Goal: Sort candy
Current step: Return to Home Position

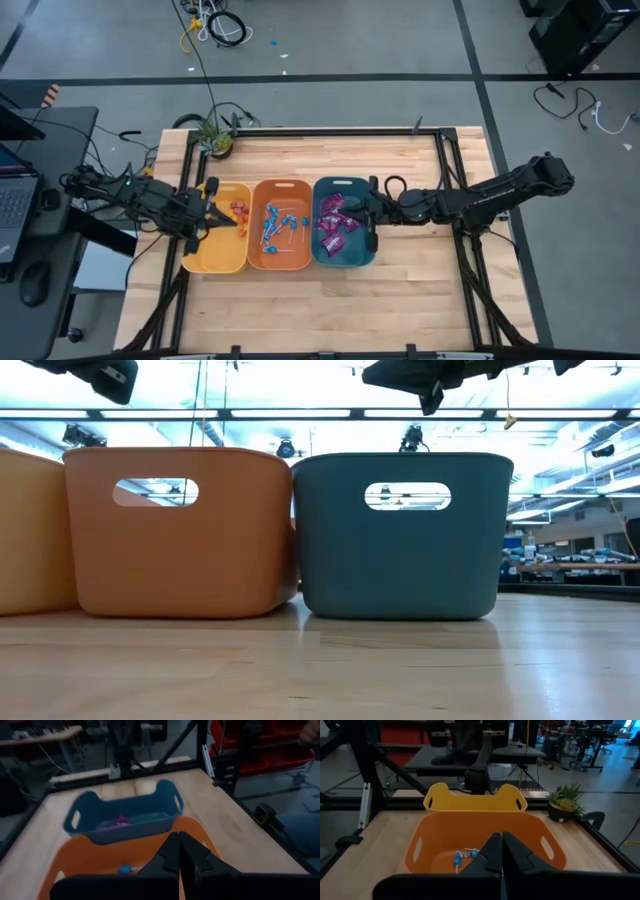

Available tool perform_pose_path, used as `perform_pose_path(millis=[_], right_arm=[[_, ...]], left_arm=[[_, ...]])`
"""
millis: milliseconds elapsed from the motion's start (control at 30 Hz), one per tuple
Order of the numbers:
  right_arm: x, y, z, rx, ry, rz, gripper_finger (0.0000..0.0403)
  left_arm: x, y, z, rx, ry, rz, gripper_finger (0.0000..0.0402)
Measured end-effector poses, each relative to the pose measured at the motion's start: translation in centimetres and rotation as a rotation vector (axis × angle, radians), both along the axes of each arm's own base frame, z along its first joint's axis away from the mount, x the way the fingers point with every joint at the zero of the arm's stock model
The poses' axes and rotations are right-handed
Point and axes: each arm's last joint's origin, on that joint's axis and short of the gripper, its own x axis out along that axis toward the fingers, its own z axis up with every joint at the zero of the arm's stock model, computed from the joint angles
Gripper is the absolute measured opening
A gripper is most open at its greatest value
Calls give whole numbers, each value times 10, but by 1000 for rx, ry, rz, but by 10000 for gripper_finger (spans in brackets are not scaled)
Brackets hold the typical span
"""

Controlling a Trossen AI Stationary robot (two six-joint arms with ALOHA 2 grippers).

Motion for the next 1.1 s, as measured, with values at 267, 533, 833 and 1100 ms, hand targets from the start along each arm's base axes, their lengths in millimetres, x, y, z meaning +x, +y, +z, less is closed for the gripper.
perform_pose_path(millis=[267, 533, 833, 1100], right_arm=[[-1, 8, 3, -24, -33, 11, 0], [-3, 14, 3, -20, -29, 13, 0], [-10, 26, 24, -239, -175, 82, 0], [-14, -13, 38, -302, -227, 85, 0]], left_arm=[[3, 1, 3, 58, -45, 33, 0], [-2, 4, -12, 2, 131, 129, 1], [0, 2, -7, 58, 59, 68, 2], [3, 3, 1, 210, -78, -6, 1]])
